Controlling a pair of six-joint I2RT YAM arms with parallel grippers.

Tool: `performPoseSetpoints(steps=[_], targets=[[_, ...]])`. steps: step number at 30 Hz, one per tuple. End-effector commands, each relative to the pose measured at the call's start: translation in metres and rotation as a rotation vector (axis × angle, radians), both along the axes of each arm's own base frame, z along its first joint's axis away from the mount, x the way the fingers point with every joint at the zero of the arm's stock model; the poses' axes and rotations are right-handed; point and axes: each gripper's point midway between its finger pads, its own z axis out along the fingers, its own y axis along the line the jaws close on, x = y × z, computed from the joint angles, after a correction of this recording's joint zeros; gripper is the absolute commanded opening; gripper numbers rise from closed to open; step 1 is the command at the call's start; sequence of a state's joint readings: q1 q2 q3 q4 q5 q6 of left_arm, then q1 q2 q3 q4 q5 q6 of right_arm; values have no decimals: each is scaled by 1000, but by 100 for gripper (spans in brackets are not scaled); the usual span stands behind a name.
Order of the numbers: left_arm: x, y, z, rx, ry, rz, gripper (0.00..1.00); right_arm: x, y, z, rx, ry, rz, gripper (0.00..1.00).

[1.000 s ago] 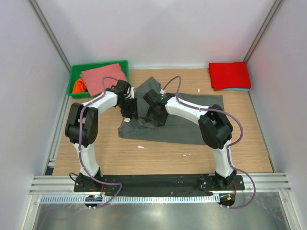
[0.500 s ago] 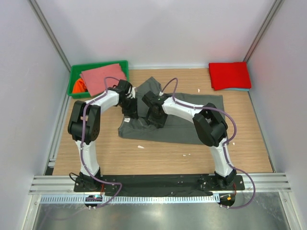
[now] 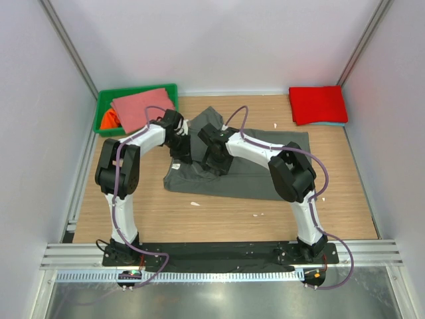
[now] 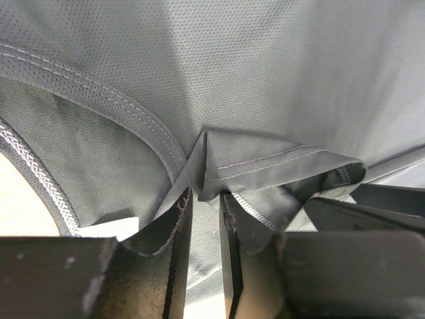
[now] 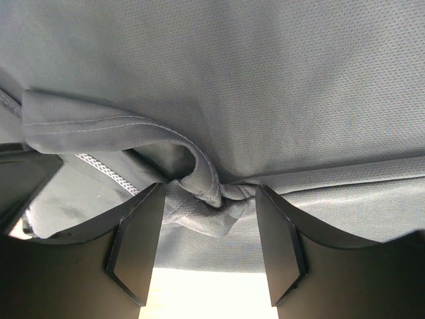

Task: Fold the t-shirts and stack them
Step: Fold the tshirt

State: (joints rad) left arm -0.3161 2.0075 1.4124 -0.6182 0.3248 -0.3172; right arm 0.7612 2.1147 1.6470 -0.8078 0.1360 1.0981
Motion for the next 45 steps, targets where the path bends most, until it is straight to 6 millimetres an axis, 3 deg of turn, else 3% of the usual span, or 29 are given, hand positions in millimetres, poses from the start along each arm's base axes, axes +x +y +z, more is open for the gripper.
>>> performPoseSetpoints(steps=[1,9,13,18,32,35,37,39,40,41,45], targets=[[15,-11,15,-43,-40,1,22,9,1,8,-10,-32,22,63],[20,-15,23,-57,-38,18,18,8,1,14,-9,-41,63,55],[24,-19,27,-78,-34,25,17,9,-4,26,-15,-70,84,46],[27,-25,25,-105,-16,40,15,7,-22,22,-25,-66,76,34],[39,-42,26,-188,7,110,11,12,-44,21,37,-106,87,33],[44,-36,31,-157,-30,129,10,15,-43,22,59,-128,149,33],[46,-31,44,-136,-82,116,19,7,-41,20,88,-103,202,31],[45,-30,50,-137,-97,95,28,-8,-48,16,111,-73,228,21],[45,-31,53,-141,-104,78,31,-12,-50,19,114,-78,237,20],[43,-35,58,-167,-100,60,34,-11,-54,29,115,-122,245,21],[37,-48,60,-223,-93,0,38,-12,-63,29,112,-172,305,32]])
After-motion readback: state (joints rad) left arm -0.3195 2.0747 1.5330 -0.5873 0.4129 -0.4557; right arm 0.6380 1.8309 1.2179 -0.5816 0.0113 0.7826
